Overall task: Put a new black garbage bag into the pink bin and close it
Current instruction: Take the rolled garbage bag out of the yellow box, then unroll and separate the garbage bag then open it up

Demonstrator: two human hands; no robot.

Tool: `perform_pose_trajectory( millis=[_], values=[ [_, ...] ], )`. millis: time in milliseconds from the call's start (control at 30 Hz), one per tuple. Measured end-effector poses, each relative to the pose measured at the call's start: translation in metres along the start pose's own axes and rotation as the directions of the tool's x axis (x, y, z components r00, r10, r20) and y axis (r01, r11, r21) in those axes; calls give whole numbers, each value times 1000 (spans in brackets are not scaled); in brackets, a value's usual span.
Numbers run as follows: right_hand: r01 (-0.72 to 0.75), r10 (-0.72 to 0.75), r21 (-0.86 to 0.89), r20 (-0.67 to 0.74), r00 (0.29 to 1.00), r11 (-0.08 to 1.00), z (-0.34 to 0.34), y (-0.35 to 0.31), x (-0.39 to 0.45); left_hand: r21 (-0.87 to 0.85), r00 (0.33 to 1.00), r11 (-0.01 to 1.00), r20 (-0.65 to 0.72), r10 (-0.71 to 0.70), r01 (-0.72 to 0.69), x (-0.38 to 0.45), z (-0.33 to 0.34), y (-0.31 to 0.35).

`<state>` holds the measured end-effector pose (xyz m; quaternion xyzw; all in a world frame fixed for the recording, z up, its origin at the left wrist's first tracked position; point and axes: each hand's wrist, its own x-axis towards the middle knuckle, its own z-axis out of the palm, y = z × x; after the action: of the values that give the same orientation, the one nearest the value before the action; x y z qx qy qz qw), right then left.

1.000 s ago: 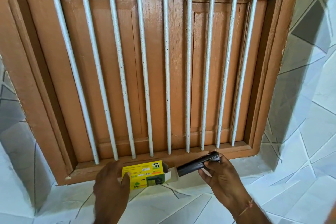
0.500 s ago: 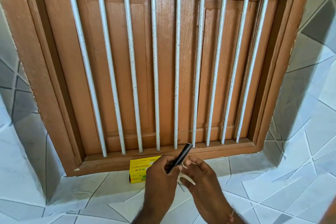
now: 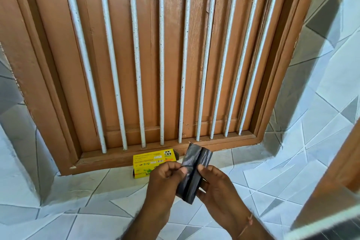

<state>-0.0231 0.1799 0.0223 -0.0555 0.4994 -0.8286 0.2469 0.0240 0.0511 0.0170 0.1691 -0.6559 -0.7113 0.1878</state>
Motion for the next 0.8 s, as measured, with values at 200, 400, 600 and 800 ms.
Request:
perform_pose_trajectory(
  millis=[200, 400, 600, 800],
  values=[
    [-215, 202, 182, 85, 976, 960, -20, -1, -20, -24, 991, 1000, -132, 5, -9, -24, 28, 4],
    [-236, 215, 81, 208, 954, 968, -63, -17, -35, 9, 959, 996, -270, 85, -86, -54, 73, 17],
    [-252, 229, 85, 218, 949, 964, -132, -36, -46, 37, 884, 993, -453, 113, -108, -78, 78, 25],
    [-236, 219, 36, 262, 940, 971, -152, -44, -63, 109, 804, 986, -571, 167, -127, -113, 43, 38]
  ],
)
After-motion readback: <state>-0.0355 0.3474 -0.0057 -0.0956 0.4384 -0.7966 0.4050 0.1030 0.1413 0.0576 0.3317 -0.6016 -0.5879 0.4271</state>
